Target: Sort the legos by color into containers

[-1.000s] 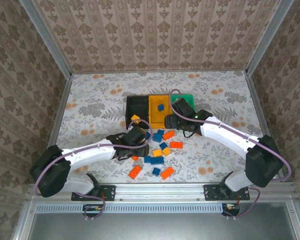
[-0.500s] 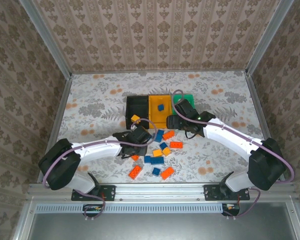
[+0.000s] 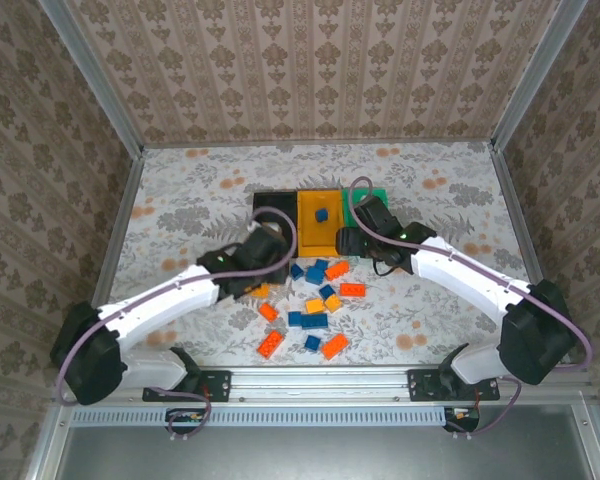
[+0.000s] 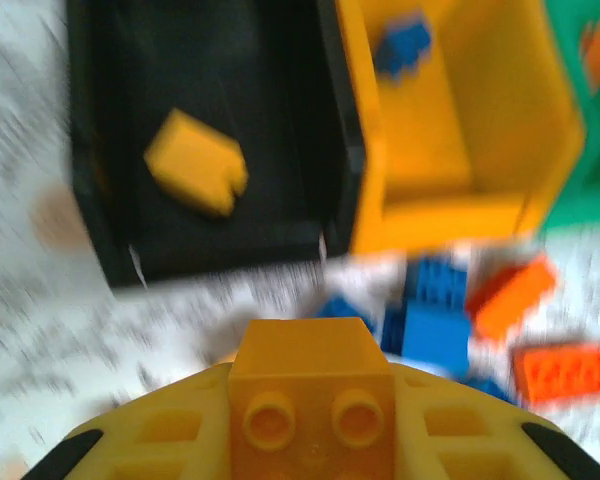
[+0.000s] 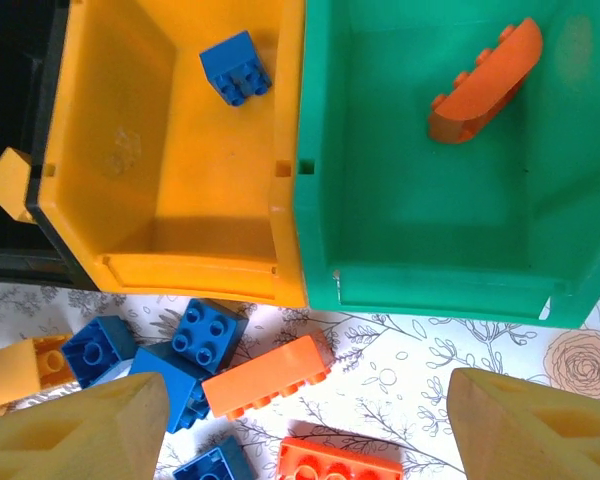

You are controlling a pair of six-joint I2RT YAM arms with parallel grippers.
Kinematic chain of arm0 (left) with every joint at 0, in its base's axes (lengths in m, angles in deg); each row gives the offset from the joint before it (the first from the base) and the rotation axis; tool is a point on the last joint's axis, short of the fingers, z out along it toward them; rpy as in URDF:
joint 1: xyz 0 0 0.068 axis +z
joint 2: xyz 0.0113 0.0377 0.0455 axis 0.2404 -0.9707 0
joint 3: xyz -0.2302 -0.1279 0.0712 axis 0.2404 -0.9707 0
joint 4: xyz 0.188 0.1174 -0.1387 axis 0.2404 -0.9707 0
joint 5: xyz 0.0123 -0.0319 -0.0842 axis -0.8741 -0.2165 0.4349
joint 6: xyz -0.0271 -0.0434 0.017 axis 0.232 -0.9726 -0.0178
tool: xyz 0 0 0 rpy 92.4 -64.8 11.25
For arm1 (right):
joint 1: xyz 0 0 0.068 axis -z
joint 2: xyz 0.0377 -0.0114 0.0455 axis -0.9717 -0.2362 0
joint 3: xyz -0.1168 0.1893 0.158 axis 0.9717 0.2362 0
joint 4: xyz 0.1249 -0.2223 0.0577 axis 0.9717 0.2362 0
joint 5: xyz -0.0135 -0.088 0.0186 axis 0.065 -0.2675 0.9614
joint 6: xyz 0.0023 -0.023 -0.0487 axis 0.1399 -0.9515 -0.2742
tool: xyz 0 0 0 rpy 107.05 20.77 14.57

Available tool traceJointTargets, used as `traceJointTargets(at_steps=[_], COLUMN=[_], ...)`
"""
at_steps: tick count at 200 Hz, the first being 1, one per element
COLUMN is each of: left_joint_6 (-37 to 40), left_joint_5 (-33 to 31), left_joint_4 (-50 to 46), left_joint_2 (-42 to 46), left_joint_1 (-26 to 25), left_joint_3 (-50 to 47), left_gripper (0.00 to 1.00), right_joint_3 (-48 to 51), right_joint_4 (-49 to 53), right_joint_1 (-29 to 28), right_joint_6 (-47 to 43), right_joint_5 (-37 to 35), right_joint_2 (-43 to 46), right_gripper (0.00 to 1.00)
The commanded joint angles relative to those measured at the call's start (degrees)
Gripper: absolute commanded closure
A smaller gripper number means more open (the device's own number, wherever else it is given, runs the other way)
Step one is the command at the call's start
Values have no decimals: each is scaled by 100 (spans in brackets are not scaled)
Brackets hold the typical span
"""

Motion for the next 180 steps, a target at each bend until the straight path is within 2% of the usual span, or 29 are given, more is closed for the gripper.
traceJointTargets(at_steps=[1,45,82,127,174,180], left_joint_6=[608,936,948,822,666,645], left_joint_5=[57,27,28,207,478,520], left_joint_4=[45,229,122,128,355,398], left_joint_2=[-497,-1880,-2660,-2606,-1482,-1308], left_joint_1=[425,886,1009,966,653,595], left_joint_3=[551,1524,1990,2169,1801,1687], left_gripper=[76,77,74,43,10,2], right_joint_3=[149,261,455,719,1111,1158], right_joint_4=[2,42,29,23,89,90], right_joint_1=[39,51,49,45,-76,-123], right_joint_6=[118,128,124,98,131,133], right_joint_5=[-119,-77,38,336,535,563], right_joint_2=[113,200,392,642,721,704], right_gripper=[25,25,25,24,23,23])
